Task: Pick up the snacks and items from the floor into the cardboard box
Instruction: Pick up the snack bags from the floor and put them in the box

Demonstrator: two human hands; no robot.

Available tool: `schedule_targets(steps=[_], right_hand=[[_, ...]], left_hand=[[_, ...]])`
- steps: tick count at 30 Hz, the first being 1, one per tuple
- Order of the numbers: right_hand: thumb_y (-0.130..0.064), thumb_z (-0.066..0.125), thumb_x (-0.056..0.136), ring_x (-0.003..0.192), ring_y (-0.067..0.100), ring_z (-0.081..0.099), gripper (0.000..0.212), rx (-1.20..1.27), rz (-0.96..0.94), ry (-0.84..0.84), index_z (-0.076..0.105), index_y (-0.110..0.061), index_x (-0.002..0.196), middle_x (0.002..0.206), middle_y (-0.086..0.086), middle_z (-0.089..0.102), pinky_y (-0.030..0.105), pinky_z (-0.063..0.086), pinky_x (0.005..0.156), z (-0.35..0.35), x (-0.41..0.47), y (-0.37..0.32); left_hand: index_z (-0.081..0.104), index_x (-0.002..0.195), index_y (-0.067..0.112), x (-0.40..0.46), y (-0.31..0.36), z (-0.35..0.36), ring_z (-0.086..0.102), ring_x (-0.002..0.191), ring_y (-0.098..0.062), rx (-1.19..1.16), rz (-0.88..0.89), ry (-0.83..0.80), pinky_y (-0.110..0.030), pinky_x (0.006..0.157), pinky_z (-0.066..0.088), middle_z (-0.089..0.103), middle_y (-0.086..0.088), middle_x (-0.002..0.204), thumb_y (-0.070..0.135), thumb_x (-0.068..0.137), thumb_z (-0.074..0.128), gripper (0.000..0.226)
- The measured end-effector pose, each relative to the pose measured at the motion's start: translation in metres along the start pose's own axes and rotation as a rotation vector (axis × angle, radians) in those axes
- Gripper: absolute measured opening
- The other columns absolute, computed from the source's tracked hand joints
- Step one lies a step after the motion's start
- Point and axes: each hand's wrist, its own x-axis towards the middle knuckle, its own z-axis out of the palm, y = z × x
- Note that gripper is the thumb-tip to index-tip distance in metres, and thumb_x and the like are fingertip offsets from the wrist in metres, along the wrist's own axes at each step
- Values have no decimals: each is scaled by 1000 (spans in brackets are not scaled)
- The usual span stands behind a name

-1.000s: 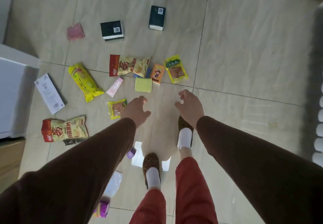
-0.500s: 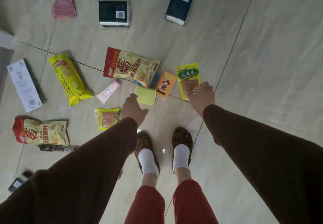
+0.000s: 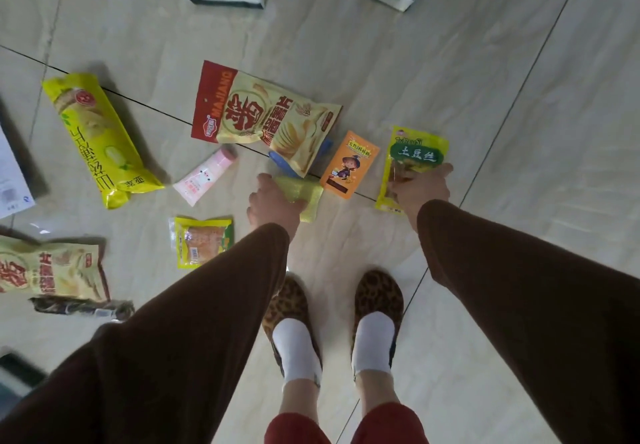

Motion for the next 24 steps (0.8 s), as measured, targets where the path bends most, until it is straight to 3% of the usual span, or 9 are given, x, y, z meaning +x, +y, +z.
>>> schedule_targets(steps=[2, 4, 6, 9, 12, 15, 19, 21, 24], right_hand=[[-42, 82, 68, 96, 36, 74, 51, 172, -21, -45, 68, -18, 112, 100, 10, 77, 55, 61, 90, 3, 4, 9], [-31, 81, 80, 72, 28, 74, 14, 332, -21, -81, 75, -19, 83, 80, 7, 75, 43, 65, 76, -3, -9, 7], [-25, 81, 89, 64, 17, 69, 8, 429, -44, -99, 76, -19, 85, 80, 8, 75, 23, 59, 61, -14, -32, -4], [-24, 77, 92, 59, 13, 67, 15, 545, -27, -122, 74, -15, 80, 74, 5, 74, 21, 56, 59, -17, -50, -13], [-12, 74, 92, 55, 11, 65, 13, 596, 32, -224, 72, -9, 80, 68, 1, 70, 23, 58, 63, -13, -68, -24], [-16, 81, 87, 46, 0, 61, 18, 638, 48, -265, 67, -13, 77, 69, 0, 68, 13, 51, 53, 0, -82, -40], [-66, 81, 50, 92, 29, 74, 83, 563, 81, -207, 72, -9, 109, 112, 17, 73, 44, 63, 87, 56, -58, -37], [-63, 82, 61, 97, 29, 71, 84, 459, 103, -197, 65, -5, 119, 123, 18, 67, 38, 60, 88, 61, -62, -48], [-40, 88, 78, 127, 31, 61, 91, 451, 207, -161, 35, -8, 145, 147, 16, 51, 41, 48, 109, 64, -63, -62]], left_hand=[[51, 135, 12, -6, -8, -5, 59, 117, -36, -63, -38, -79, -37, 92, 46, 63, -12, 125, 27, 82, 79, 62], [55, 138, 11, -12, -18, -16, 60, 118, -32, -135, -47, -137, -36, 96, 48, 65, -9, 129, 29, 82, 79, 64], [64, 127, 10, -16, -27, -31, 66, 107, -28, -240, -46, -186, -39, 95, 53, 71, -6, 115, 32, 78, 81, 56], [66, 106, 13, -23, -24, -58, 64, 86, -16, -494, -75, -260, -28, 75, 49, 70, 2, 92, 25, 86, 79, 26], [66, 119, 13, -22, -13, -80, 65, 98, -24, -748, -117, -264, -29, 75, 50, 71, -5, 107, 31, 90, 74, 35], [60, 128, 17, -6, 7, -88, 64, 103, -18, -908, -157, -200, -25, 78, 51, 69, 1, 115, 35, 94, 69, 39], [53, 137, 19, 31, 36, -79, 62, 117, -24, -943, -297, -68, -39, 101, 51, 63, 0, 125, 56, 81, 74, 71], [45, 142, 16, 45, 43, -69, 58, 122, -26, -821, -362, -29, -43, 105, 48, 56, -1, 131, 65, 75, 72, 87], [37, 148, 8, 63, 48, -64, 55, 129, -29, -772, -397, -31, -43, 106, 48, 52, -8, 144, 64, 71, 74, 102]])
